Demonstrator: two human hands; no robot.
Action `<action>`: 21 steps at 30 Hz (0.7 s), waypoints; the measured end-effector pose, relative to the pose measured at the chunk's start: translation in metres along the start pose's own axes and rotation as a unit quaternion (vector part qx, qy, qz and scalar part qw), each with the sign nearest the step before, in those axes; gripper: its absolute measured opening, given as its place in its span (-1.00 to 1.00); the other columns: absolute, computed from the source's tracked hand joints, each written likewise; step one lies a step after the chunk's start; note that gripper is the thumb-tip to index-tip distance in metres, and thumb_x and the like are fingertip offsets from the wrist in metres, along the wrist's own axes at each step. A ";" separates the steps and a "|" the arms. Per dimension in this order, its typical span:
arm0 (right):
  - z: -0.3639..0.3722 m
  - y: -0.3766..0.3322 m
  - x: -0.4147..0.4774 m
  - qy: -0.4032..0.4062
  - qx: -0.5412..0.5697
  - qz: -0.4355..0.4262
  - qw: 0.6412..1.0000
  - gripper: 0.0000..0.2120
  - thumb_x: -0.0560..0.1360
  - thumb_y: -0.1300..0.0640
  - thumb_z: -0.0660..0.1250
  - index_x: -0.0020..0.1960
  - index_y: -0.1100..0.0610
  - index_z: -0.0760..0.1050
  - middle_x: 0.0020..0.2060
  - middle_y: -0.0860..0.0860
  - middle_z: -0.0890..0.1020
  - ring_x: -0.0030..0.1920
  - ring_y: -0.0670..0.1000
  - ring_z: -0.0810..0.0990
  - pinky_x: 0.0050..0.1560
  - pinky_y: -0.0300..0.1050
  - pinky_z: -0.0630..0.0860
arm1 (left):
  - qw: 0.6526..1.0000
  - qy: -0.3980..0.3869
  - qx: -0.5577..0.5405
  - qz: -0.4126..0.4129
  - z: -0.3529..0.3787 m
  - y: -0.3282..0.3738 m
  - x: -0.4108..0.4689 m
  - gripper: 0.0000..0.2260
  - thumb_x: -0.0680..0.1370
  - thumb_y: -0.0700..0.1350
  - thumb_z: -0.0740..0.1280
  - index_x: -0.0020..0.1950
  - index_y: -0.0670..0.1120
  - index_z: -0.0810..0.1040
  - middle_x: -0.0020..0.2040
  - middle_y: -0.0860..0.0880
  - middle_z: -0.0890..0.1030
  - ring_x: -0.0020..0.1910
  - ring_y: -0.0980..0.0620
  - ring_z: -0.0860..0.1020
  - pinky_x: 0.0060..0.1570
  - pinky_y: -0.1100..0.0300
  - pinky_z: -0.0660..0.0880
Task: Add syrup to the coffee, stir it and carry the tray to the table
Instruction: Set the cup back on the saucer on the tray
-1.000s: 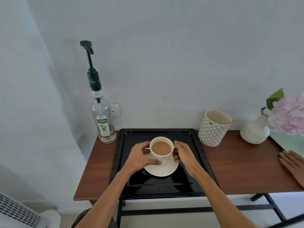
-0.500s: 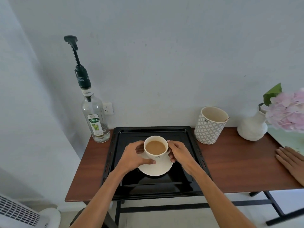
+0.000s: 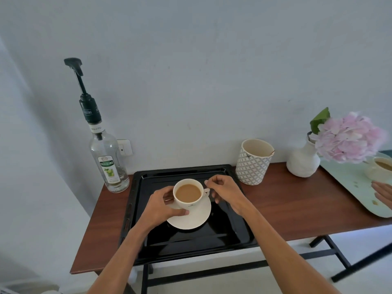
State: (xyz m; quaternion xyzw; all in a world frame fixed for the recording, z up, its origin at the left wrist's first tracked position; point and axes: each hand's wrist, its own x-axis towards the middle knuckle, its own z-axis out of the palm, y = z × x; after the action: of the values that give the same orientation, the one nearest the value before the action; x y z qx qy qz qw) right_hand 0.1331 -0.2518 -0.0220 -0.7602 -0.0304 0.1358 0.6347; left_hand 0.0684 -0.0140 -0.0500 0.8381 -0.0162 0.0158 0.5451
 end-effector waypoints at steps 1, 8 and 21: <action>-0.003 -0.002 -0.001 0.015 -0.003 -0.003 1.000 -0.80 0.51 0.04 0.46 -0.11 0.19 0.62 -0.33 0.07 0.63 -0.41 -0.03 0.54 -0.46 -0.18 0.49 | 1.000 -0.002 -0.004 0.005 0.001 0.000 0.000 -0.20 0.12 -0.06 0.75 0.33 0.00 0.59 0.16 0.10 0.72 0.17 0.16 0.66 0.27 0.17 0.55; -0.045 -0.018 -0.011 0.146 -0.036 -0.038 0.988 -0.93 0.56 0.12 0.37 -0.03 0.12 0.60 -0.20 0.02 0.63 -0.44 -0.14 0.56 -0.43 -0.19 0.55 | 0.999 -0.008 -0.042 0.000 0.008 -0.001 0.002 -0.29 0.10 -0.07 0.77 0.21 0.05 0.64 0.10 0.13 0.74 0.11 0.19 0.68 0.17 0.22 0.54; -0.143 -0.060 -0.013 0.386 -0.186 -0.083 0.900 -0.71 0.53 0.19 0.40 0.23 0.23 0.55 -0.18 0.11 0.66 -0.11 0.15 0.67 -0.03 0.15 0.64 | 0.997 -0.027 -0.068 -0.004 0.008 -0.004 0.004 -0.26 0.01 0.12 0.74 0.15 0.05 0.66 0.10 0.16 0.73 0.07 0.24 0.67 0.10 0.23 0.51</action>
State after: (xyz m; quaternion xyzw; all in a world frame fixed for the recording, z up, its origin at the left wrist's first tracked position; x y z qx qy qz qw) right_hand 0.1635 -0.3797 0.0606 -0.8518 0.1294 -0.2289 0.4530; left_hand 0.0727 -0.0197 -0.0562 0.7990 -0.0283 -0.0098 0.6006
